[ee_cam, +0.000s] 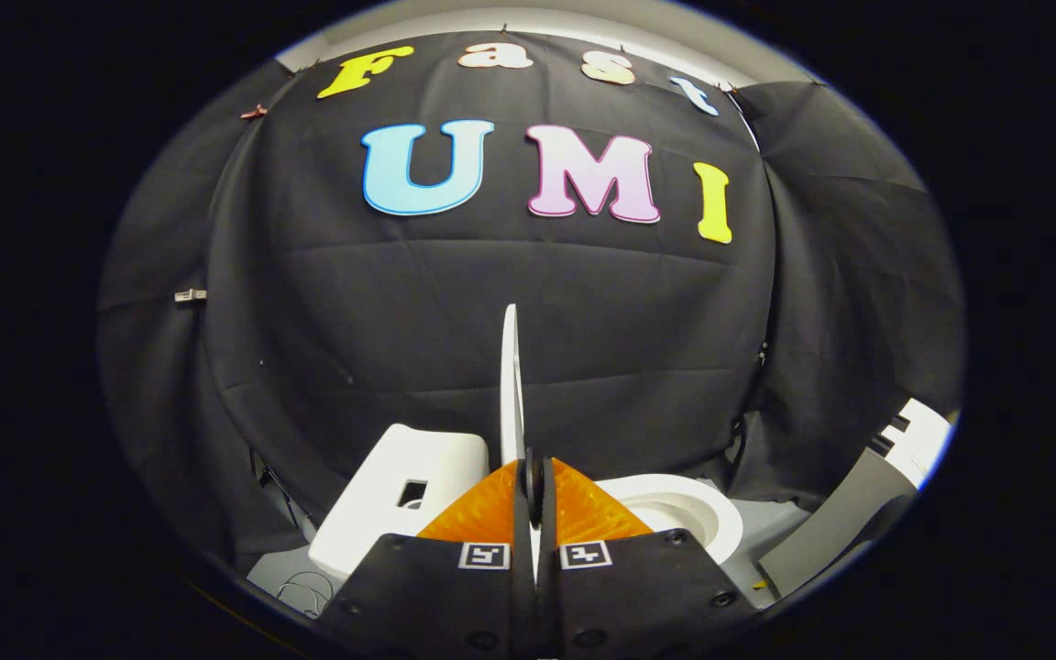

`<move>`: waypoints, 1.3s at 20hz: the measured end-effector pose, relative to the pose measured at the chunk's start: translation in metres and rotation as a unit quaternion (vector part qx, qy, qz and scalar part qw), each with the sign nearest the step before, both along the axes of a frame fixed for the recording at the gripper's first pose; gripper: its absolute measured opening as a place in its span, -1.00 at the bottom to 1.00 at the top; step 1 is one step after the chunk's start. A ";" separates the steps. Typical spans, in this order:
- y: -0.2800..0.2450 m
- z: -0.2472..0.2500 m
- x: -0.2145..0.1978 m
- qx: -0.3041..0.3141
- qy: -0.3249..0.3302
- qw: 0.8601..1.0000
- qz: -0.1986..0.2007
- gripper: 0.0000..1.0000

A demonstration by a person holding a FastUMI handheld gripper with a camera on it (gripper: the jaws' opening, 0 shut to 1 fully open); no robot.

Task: Open the toilet lid.

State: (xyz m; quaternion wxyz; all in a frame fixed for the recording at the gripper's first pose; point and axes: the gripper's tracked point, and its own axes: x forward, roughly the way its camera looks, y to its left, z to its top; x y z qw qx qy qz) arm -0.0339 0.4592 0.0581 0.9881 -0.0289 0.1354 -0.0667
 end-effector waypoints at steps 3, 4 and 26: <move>0.023 -0.002 0.004 -0.014 -0.004 1.000 0.010 -0.89; 0.025 -0.002 0.005 -0.013 -0.008 1.000 0.009 -0.89; 0.084 -0.012 0.008 -0.028 -0.032 0.994 0.104 0.97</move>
